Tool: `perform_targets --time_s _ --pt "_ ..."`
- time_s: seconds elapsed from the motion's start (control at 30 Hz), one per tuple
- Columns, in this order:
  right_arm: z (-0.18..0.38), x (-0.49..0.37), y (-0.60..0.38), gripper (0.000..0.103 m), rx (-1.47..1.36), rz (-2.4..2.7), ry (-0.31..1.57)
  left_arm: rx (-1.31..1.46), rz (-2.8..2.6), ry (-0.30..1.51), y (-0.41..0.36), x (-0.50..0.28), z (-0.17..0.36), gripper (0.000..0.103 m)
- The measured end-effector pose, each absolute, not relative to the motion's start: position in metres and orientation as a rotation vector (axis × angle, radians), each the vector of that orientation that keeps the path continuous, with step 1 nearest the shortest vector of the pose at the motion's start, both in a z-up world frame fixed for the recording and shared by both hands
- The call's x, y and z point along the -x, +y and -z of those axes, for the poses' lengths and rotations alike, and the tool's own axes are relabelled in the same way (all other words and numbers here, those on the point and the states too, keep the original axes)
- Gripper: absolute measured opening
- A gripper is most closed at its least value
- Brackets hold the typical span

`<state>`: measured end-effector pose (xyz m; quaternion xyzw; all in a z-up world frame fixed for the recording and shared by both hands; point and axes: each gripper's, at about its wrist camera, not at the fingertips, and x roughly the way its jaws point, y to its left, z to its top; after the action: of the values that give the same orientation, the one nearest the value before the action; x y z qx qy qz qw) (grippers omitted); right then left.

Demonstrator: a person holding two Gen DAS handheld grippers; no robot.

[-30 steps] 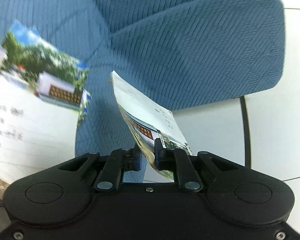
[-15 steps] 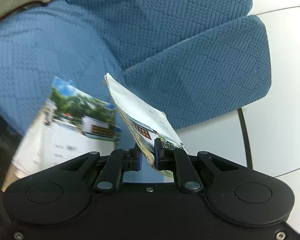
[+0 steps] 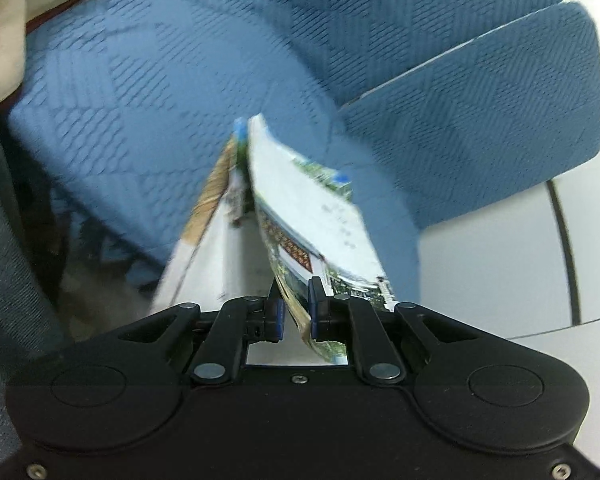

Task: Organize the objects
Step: 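Carry the postcard with both grippers and lower it onto the book stack, then open both grippers and press the postcard flat on the stack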

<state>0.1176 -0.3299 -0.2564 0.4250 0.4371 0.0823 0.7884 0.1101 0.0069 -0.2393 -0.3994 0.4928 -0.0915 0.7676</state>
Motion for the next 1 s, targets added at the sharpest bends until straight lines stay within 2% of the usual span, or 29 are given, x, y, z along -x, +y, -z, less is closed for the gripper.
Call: perform_targets --time_s 0.13,0.2,0.23,0.27,0.3,0.33,0.37,0.43,0.5,0.57,0.77,0.93,1.0 --pt "0.268 -0.107 -0.327 0.012 -0.881 -0.134 0.968 0.835 0.207 1.115 0.005 -0.105 0.252 0.01" --pt "0.27 -0.104 -0.326 0.018 -0.853 -0.122 0.982 0.822 0.198 1.118 0.005 -0.101 0.254 0.015" --pt "0.27 -0.105 -0.325 0.026 -0.842 -0.125 0.992 0.813 0.192 1.122 0.006 -0.1 0.254 0.018" --pt "0.271 -0.105 -0.324 0.04 -0.831 -0.13 1.004 0.808 0.19 1.128 0.006 -0.099 0.254 0.025" --pt "0.271 -0.103 -0.325 0.05 -0.818 -0.137 1.019 0.801 0.194 1.134 0.006 -0.097 0.253 0.036" --pt "0.27 -0.101 -0.325 0.067 -0.802 -0.146 1.028 0.788 0.195 1.136 0.007 -0.096 0.251 0.041" --pt "0.268 -0.098 -0.325 0.072 -0.78 -0.157 1.03 0.774 0.19 1.134 0.007 -0.094 0.248 0.045" --pt "0.265 -0.094 -0.325 0.072 -0.715 -0.164 1.034 0.735 0.188 1.117 0.008 -0.092 0.238 0.05" --pt "0.26 -0.092 -0.326 0.072 -0.651 -0.16 1.023 0.682 0.19 1.087 0.007 -0.093 0.228 0.066" --pt "0.254 -0.095 -0.326 0.072 -0.567 -0.159 0.996 0.61 0.2 1.066 0.003 -0.099 0.223 0.071" --pt "0.245 -0.126 -0.316 0.071 -0.33 -0.158 0.909 0.444 0.195 1.089 -0.02 -0.125 0.228 0.07" --pt "0.255 -0.154 -0.314 0.071 -0.274 -0.171 0.921 0.392 0.175 1.092 -0.03 -0.136 0.241 0.065" --pt "0.263 -0.164 -0.31 0.071 -0.249 -0.169 0.936 0.384 0.165 1.102 -0.033 -0.14 0.247 0.059"
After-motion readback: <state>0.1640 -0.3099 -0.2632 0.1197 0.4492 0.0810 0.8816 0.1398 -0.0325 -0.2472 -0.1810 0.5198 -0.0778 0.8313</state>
